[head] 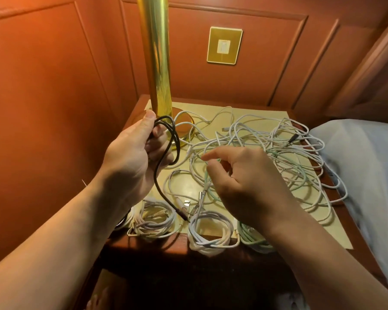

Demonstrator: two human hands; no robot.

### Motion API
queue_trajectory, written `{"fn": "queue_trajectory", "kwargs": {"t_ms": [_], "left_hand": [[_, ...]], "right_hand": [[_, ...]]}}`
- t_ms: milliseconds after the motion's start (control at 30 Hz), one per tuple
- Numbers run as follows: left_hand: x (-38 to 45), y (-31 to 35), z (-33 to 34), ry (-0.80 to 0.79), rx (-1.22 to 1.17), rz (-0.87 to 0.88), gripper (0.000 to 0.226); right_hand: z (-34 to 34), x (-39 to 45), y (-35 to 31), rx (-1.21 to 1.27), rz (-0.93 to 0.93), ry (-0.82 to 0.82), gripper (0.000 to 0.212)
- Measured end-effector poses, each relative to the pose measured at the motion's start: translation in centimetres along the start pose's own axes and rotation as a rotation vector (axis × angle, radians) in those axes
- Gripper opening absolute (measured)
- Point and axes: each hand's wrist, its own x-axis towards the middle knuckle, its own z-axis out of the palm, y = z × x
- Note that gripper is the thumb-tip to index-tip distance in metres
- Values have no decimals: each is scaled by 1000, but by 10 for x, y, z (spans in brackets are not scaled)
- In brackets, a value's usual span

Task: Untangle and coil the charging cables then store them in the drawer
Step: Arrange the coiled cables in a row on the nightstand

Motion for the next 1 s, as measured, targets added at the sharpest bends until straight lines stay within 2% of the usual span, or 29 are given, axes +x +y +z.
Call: {"fn": "queue_trajectory", "kwargs": {"t_ms": [67, 200, 333, 467, 600, 733, 1000], "left_hand": [[0, 0, 0, -2, -3, -5, 46], [3, 1, -3, -16, -15, 10, 45], [3, 0, -6, -8, 5, 27, 44], [5, 5, -9, -8, -49, 40, 45], [4, 6, -9, -30, -67, 6, 45], [0, 4, -5, -91, -116, -72, 46], [-5, 1, -2, -124, -70, -131, 44]], "right_hand": [[2, 1, 1, 70, -14, -18, 34], [5, 2, -3, 152, -84, -156, 51], [7, 0, -7, 126, -139, -286, 25], [12, 3, 2, 95, -42, -181, 15], [12, 7, 8, 458, 116, -97, 15], [10, 11, 6, 728, 181, -65, 18], [6, 13, 10, 859, 142, -302, 18]]}}
